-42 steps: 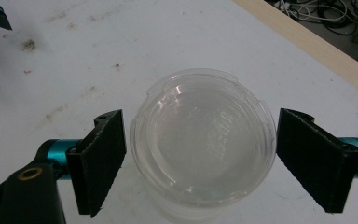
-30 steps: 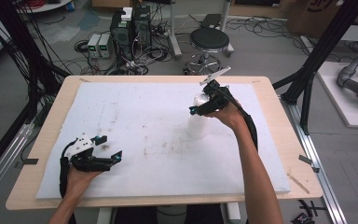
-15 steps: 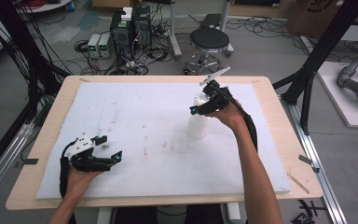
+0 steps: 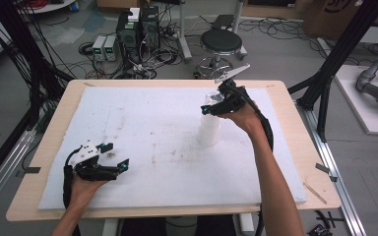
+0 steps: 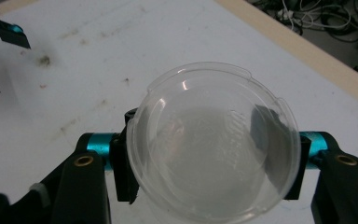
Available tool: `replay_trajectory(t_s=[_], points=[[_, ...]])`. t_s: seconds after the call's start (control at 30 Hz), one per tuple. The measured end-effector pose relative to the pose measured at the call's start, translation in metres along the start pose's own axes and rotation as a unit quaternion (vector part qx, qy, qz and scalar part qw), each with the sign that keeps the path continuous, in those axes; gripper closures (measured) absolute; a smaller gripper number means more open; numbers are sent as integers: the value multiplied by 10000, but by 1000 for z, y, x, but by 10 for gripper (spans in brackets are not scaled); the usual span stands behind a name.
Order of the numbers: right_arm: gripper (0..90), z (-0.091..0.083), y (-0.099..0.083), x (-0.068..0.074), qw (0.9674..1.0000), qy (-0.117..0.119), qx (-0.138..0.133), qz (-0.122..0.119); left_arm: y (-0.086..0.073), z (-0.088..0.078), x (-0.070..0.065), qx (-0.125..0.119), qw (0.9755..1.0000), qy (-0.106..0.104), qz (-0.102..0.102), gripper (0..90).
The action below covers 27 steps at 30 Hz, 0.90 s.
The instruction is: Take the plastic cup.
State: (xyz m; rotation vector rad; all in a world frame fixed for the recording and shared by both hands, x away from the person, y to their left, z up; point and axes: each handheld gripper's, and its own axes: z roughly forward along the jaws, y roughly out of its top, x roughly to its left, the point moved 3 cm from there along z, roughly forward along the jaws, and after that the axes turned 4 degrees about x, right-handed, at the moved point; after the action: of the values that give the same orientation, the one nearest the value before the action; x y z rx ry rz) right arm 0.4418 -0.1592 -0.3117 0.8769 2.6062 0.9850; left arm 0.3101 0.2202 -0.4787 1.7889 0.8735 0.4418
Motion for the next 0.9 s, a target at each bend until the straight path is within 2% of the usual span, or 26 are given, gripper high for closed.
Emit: replay_trajectory(t_s=[0.03, 0.13, 0.17, 0.2, 0.27, 0.3, 0.33, 0.47, 0.7, 0.9], points=[[393, 0, 0, 0, 10000, 0, 0, 0, 0, 0, 0, 0, 10000, 0, 0, 91], [409, -21, 15, 3, 9997, -27, -241, -42, 0, 0, 0, -4, 10000, -3, 19, 91], [409, -21, 15, 3, 9997, -27, -241, -42, 0, 0, 0, -3, 10000, -3, 27, 91], [412, -32, 22, 5, 9994, -52, -338, -63, 0, 0, 0, 1, 10000, -2, 31, 91], [416, -42, 29, 7, 9990, -98, -422, -122, 0, 0, 0, -1, 10000, 0, 29, 91], [416, -42, 29, 7, 9990, -98, -422, -122, 0, 0, 0, -1, 10000, -2, 33, 91], [417, -51, 34, 8, 9986, -120, -495, -162, 0, 0, 0, -2, 10000, -1, 29, 91], [419, -64, 42, 11, 9978, -166, -608, -208, 0, 0, 0, -2, 10000, 4, 38, 91], [420, -73, 40, 15, 9973, -203, -668, -222, 0, 0, 0, -5, 10000, 1, 32, 91], [422, -82, 22, 37, 9927, 124, -1146, -363, 0, 0, 0, -11, 10000, -13, -11, 91]])
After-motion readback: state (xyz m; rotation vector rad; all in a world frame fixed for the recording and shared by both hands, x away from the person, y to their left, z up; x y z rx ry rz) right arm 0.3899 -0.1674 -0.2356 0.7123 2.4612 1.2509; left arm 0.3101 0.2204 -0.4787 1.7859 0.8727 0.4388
